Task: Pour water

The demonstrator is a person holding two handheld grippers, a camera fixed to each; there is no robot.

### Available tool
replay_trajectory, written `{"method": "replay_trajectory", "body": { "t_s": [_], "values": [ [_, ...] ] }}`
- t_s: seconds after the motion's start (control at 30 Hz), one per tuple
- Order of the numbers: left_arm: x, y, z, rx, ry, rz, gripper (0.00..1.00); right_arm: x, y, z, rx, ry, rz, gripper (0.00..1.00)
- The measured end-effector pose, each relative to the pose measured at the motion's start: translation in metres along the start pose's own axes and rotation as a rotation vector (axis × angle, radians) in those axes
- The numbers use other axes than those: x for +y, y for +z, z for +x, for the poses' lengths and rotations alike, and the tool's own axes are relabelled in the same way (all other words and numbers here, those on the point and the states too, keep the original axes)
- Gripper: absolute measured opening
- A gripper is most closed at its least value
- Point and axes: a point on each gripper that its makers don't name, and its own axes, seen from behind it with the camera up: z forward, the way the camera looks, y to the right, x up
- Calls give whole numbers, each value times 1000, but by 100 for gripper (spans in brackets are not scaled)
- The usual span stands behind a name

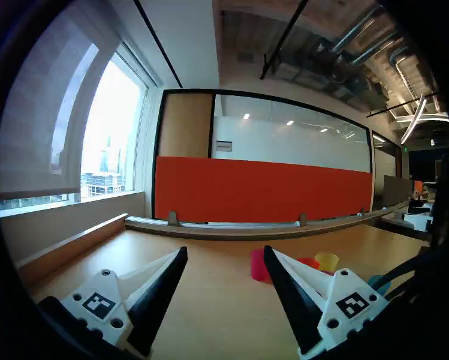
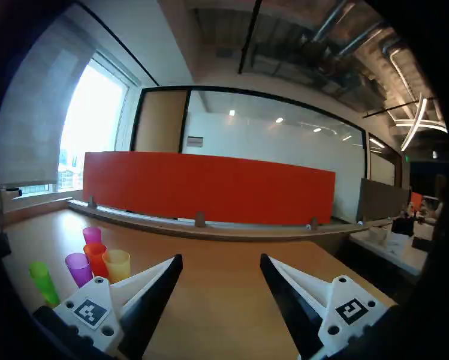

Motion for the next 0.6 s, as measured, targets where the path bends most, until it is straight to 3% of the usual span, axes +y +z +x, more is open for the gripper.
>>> {"method": "replay_trajectory", "body": {
  "t_s": [0.2, 0.6],
  "values": [
    [-2, -2, -9, 19, -11, 22, 94, 18, 1, 3, 0, 21, -59, 100],
    [-4, -9, -41, 20, 37, 63, 94, 38, -5, 9, -4, 89, -116, 100]
  ]
}}
